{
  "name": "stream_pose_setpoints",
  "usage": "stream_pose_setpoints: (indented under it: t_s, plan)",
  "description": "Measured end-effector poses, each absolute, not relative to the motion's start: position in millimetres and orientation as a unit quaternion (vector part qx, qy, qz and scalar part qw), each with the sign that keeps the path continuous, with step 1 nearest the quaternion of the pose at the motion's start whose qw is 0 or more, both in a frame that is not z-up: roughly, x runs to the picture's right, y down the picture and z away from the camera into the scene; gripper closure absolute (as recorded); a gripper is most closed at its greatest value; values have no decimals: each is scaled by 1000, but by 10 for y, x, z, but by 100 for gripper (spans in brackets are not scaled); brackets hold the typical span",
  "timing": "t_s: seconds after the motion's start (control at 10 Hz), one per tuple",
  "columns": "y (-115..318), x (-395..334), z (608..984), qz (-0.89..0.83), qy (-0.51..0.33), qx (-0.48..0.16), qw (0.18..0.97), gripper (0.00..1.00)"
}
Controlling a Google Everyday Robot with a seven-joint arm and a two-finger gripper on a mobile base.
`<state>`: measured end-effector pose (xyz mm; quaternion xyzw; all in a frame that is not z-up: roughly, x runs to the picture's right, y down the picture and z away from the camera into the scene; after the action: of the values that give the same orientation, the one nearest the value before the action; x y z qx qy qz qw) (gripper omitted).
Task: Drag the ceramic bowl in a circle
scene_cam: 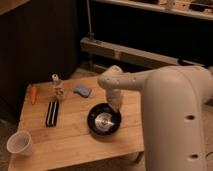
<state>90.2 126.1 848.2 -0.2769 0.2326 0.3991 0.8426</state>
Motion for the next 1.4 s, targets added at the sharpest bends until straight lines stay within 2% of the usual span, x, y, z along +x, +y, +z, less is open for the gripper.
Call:
stream_pose_setpoints:
  t_s: [0.2,0.4,0.7,1.0,1.2,1.4]
  plan:
    - [1448,1163,8339,399,244,-267,843,86]
    - [1736,1198,8023,381,244,-258,854,86]
    - [2252,866,7503,347,234,-257,871,86]
    - [2575,368,7130,314,200,-259,891,86]
    - [2522,-57,7027,298,171,-255,904,86]
    - [2284,-530,7020,282,142,-248,916,86]
